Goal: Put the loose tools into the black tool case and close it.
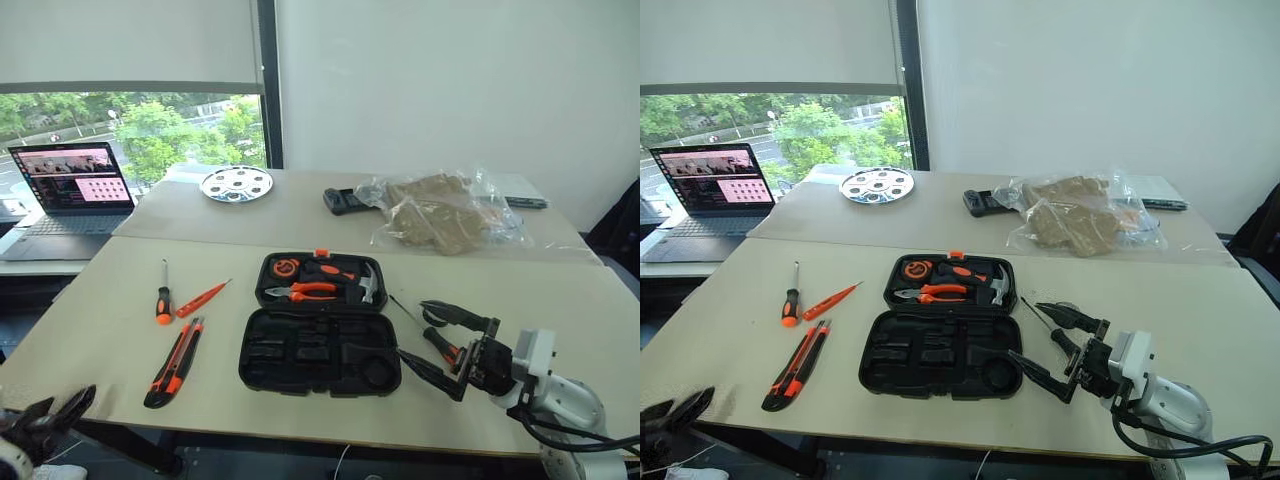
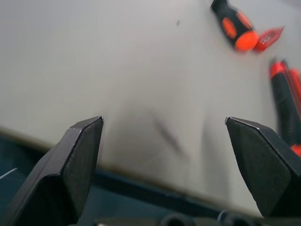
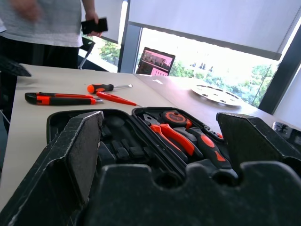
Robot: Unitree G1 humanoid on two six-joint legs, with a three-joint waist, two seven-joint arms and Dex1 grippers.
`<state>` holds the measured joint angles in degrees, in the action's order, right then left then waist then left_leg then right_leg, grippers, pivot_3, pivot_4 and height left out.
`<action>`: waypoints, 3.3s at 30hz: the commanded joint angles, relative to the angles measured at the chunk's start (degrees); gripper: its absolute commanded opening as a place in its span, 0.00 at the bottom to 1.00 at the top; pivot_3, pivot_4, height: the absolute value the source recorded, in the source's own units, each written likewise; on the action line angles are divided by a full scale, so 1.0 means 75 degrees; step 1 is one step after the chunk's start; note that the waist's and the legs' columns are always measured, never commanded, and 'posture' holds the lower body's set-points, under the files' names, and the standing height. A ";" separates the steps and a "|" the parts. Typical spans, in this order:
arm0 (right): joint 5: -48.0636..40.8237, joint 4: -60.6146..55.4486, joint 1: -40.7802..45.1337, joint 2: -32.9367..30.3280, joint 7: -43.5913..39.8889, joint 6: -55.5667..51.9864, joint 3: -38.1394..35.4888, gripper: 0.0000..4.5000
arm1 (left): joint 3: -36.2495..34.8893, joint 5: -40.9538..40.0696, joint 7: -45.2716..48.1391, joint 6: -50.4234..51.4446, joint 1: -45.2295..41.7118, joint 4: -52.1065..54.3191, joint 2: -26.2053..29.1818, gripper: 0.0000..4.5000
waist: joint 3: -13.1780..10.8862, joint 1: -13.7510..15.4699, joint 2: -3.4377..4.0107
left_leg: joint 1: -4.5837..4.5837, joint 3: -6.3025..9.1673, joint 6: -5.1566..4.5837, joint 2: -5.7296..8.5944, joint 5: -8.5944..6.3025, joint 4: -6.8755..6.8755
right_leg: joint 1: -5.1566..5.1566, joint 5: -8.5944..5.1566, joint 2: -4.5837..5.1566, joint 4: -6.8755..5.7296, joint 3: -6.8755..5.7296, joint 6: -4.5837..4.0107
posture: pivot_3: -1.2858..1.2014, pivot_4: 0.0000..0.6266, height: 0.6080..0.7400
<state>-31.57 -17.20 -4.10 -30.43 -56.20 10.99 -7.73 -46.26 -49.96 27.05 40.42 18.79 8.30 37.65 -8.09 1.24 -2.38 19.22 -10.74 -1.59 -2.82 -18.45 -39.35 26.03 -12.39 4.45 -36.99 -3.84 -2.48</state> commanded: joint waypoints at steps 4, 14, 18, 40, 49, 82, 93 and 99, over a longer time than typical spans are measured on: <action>0.0032 -0.0013 0.0073 -0.0090 -0.0098 0.0108 -0.0139 1.00 | 0.1010 -0.0046 -0.2206 0.2349 -0.3017 -0.0542 0.1169 0.99 | 0.0004 -0.0068 -0.0007 | -0.0006 0.0015 0.0014 0.0001 0.0011 0.0000 | -0.0010 0.0008 -0.0008 -0.0012 -0.0004 0.0003 | 0.52 0.24 1.00; 0.0105 0.0032 0.0086 0.0005 -0.0089 0.0095 -0.0065 1.00 | 0.3106 0.1716 -0.2623 0.2244 -0.6059 -0.3048 0.0866 0.94 | 0.0002 -0.0257 -0.0001 | -0.0021 -0.0018 0.0026 -0.0002 0.0021 0.0018 | 0.0011 0.0005 -0.0056 -0.0017 -0.0019 0.0000 | 0.52 0.24 1.00; 0.0060 -0.0060 -0.0072 -0.0007 -0.0087 0.0054 -0.0096 1.00 | 0.3454 0.2117 -0.2379 0.2201 -0.6587 -0.3660 0.0687 0.66 | 0.0002 -0.0223 -0.0002 | -0.0019 -0.0030 0.0026 0.0004 0.0022 0.0018 | 0.0010 0.0005 -0.0055 -0.0016 -0.0021 0.0000 | 0.52 0.24 1.00; -0.0142 -0.0801 -0.1651 -0.0637 0.0402 -0.0306 -0.1724 1.00 | 0.6788 0.4342 0.6930 -0.4755 -0.6678 -0.2553 0.1453 0.17 | 0.0016 0.0032 0.0044 | -0.0003 -0.0074 0.0070 0.0036 0.0010 0.0016 | 0.0008 -0.0007 -0.0011 -0.0016 -0.0055 0.0018 | 0.52 0.24 1.00; 0.0159 -0.1003 -0.1851 -0.0302 0.0763 -0.0100 -0.1744 1.00 | 0.8450 0.6362 0.6573 -0.6272 -0.8583 -0.4686 -0.0072 0.17 | 0.0005 -0.0219 0.0032 | 0.0011 0.0019 0.0020 -0.0009 0.0029 -0.0063 | -0.0067 -0.0015 -0.0069 -0.0018 0.0025 0.0059 | 0.52 0.24 1.00; 0.0172 -0.1674 -0.2306 0.0098 0.1115 -0.0298 -0.1326 1.00 | 0.7818 0.6245 0.5714 -0.6257 -0.8284 -0.4511 -0.0930 0.45 | 0.0008 -0.0097 0.0054 | 0.0021 0.0134 -0.0094 0.0037 -0.0014 -0.0111 | -0.0112 -0.0025 -0.0019 0.0003 -0.0020 0.0083 | 0.52 0.24 1.00; 0.0188 -0.1588 -0.2444 0.0118 0.1187 -0.0201 -0.1456 1.00 | 0.8108 0.6372 0.5794 -0.5452 -0.7949 -0.4638 -0.1222 0.01 | 0.0006 -0.0070 0.0053 | 0.0024 0.0136 -0.0107 0.0045 -0.0022 -0.0109 | -0.0118 -0.0031 -0.0013 0.0018 -0.0026 0.0093 | 0.52 0.24 1.00; 0.0230 -0.1585 -0.2470 0.0144 0.1256 -0.0191 -0.1401 1.00 | 0.8301 0.6507 0.5908 -0.5362 -0.7693 -0.4356 -0.1180 0.01 | 0.0007 -0.0072 0.0055 | 0.0024 0.0137 -0.0110 0.0045 -0.0026 -0.0108 | -0.0119 -0.0033 -0.0013 0.0022 -0.0024 0.0096 | 0.52 0.24 1.00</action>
<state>-29.42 -27.70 -22.93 -29.57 -47.25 8.46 -16.87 13.79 -2.17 70.16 0.36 -40.19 -25.46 28.86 -8.04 0.70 -1.96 19.39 -9.72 -2.43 -2.48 -18.65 -40.16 25.14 -12.64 4.36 -36.81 -4.02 -1.76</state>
